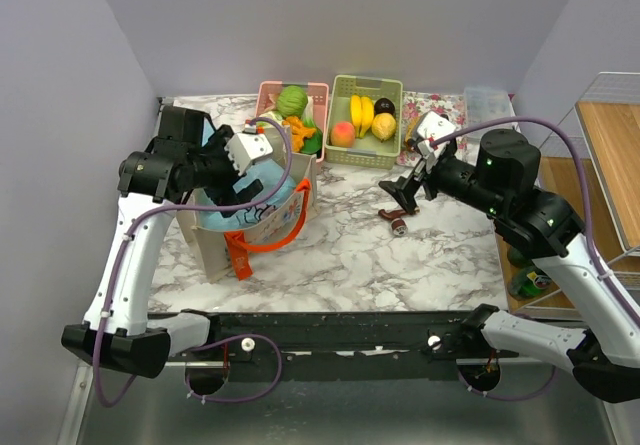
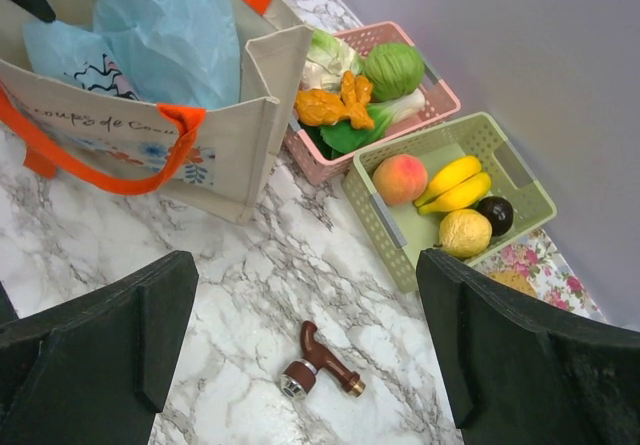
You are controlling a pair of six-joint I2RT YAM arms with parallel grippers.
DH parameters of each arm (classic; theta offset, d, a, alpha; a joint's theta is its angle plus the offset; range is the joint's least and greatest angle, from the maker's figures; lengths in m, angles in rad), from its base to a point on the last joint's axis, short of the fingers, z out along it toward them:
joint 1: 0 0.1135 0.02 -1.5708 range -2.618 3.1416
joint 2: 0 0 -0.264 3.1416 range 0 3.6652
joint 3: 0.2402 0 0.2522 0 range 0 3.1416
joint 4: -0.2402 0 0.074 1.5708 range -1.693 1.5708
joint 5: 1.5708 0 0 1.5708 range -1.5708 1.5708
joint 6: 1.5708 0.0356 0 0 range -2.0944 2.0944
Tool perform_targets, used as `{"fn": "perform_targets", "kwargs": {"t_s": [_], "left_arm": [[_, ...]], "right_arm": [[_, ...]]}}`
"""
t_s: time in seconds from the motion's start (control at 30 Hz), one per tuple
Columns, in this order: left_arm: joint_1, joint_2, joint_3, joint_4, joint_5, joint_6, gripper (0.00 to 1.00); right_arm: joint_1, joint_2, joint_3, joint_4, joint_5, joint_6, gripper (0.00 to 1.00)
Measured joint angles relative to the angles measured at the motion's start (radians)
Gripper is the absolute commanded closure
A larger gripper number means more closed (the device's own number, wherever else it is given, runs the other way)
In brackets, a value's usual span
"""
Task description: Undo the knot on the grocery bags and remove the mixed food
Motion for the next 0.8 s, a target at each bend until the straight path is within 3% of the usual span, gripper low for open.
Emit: {"fn": "perform_targets", "kwargs": {"t_s": [0.2, 0.4, 0.5, 0.67, 0.77, 0.8], "left_arm": [[0.017, -0.021, 0.051, 0.033, -0.010, -0.039, 0.06], [0.042, -0.043, 0.043, 0.119, -0.104, -0.027, 0.21], [0.044, -0.018, -0.066, 0.186, -0.148, -0.005, 0.37], [0.045, 0.130, -0.304, 0.323, -0.238, 0.005, 0.48], [0.045, 0.217, -0.384, 0.369, -0.259, 0.000, 0.49], [0.045, 0.233, -0.393, 0.369, -0.256, -0.002, 0.41]], "right_arm": [[0.000, 0.018, -0.008, 0.000, -0.020, -0.002, 0.00], [0.000, 0.017, -0.010, -0.002, -0.023, -0.002, 0.00], [0.000, 0.017, -0.011, -0.004, -0.023, -0.002, 0.00], [0.000, 0.017, -0.011, -0.028, -0.022, -0.002, 0.00], [0.000, 0.017, -0.010, -0.046, -0.021, -0.002, 0.00], [0.000, 0.017, -0.010, -0.052, -0.021, -0.002, 0.00]]}}
